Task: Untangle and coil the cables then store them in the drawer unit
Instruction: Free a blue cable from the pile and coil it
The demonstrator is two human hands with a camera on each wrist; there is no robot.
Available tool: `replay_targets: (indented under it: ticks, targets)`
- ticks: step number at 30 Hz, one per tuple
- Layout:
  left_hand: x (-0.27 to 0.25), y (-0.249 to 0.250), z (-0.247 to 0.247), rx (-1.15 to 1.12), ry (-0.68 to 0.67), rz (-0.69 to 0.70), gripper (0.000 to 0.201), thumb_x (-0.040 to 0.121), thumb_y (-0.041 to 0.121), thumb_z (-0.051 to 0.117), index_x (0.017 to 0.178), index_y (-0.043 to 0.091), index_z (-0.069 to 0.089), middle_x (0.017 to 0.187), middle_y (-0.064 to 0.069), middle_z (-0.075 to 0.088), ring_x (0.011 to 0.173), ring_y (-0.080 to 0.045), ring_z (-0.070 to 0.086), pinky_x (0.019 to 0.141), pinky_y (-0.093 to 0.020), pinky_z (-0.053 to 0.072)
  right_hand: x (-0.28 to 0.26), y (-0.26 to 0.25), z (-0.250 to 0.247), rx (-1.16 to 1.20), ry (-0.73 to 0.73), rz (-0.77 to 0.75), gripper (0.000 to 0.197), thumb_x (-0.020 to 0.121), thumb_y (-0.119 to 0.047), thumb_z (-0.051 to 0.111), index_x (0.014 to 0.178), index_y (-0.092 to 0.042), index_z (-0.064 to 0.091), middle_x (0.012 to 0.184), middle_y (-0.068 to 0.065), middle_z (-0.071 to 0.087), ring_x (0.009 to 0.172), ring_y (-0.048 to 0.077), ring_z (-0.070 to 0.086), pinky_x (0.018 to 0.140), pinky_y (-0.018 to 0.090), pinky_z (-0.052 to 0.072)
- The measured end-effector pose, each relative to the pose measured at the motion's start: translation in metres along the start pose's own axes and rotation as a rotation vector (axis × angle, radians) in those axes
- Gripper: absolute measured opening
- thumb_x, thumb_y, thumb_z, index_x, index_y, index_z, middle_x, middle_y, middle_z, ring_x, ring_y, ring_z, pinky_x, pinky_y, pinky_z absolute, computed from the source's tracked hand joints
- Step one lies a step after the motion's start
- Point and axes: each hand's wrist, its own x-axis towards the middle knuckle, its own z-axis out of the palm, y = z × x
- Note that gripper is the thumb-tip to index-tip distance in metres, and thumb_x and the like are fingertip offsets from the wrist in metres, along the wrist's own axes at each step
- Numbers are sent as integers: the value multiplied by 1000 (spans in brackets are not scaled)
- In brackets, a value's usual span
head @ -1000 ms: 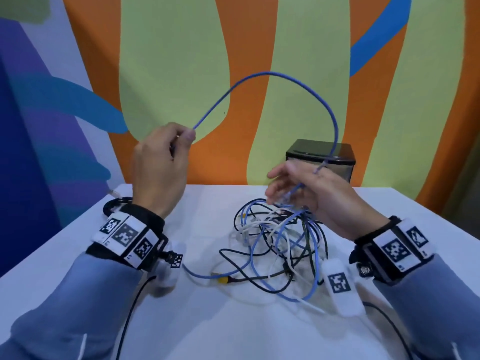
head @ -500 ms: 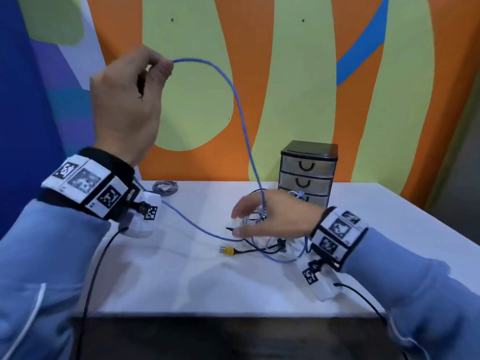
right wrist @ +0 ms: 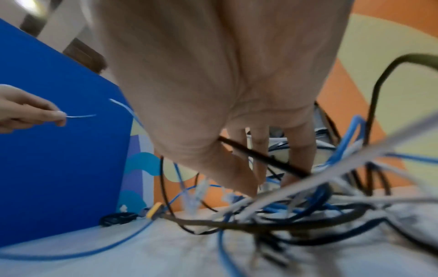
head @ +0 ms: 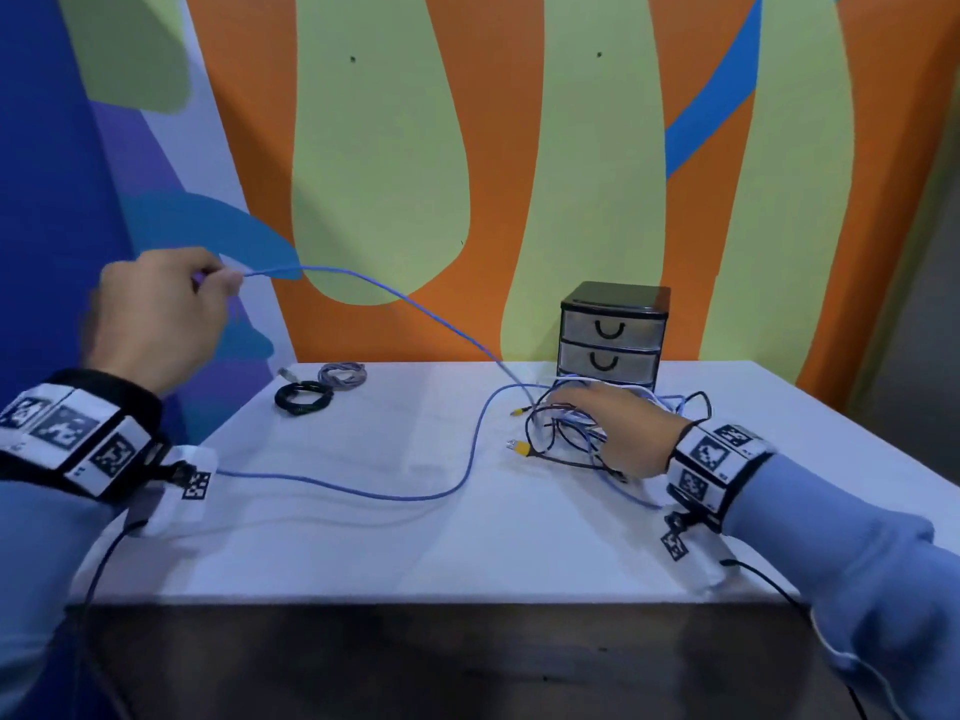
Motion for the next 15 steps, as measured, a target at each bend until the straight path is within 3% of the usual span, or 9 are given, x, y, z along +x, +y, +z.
replay_targets:
  ticks: [2,5,7,10,12,13,15]
  targets:
    - [-3,-8,-1,-72,5,-90,32,102,47,58,86,21,69,74,-8,64,78,-43,60,69,-49,54,-8,8,-3,-43,-80,64,80,97,3,49,163,-34,26,159,3,43,136,33,52,103,39,50]
    - [-6,-21,1,-75,8,-142,35,96,54,55,79,26,65,71,-9,62,73,-44,61,65,-51,55,-15,19,-4,-135,-184,133,57,106,-7,49,160,-18,35,151,13,52,136,33,53,104,33,43]
    - [-6,-29,1,-16,-14,-156,35,91,61,53,78,30,64,73,-9,64,74,-44,63,65,-51,56,-15,28,-5,-188,-216,173,49,107,-12,48,155,-19,44,146,12,57,129,31,58,96,32,45]
    - [-18,2,-7,82,-172,-97,29,95,46,62,74,26,66,78,-5,67,80,-41,61,71,-46,56,-14,32,-8,-187,-204,201,34,107,-23,49,139,-32,57,130,0,63,109,26,61,85,28,44]
    - [-29,33,-1,108,-327,-22,26,94,32,63,71,21,66,76,-5,68,78,-38,60,71,-43,55,-12,29,-6,-145,-177,231,18,105,-31,50,121,-33,59,114,-2,62,98,23,57,79,28,41]
    - [-33,46,8,144,-385,19,22,94,32,62,75,22,68,79,-5,69,80,-37,61,72,-42,55,-12,26,-5,-133,-165,237,19,103,-37,51,118,-29,59,112,-2,63,97,22,58,79,30,43]
    - [-40,75,25,236,-521,147,14,95,39,60,94,32,73,102,-1,74,95,-34,64,82,-43,55,-11,23,-1,-119,-145,245,42,100,-49,52,128,-19,60,116,1,67,103,25,63,87,35,49]
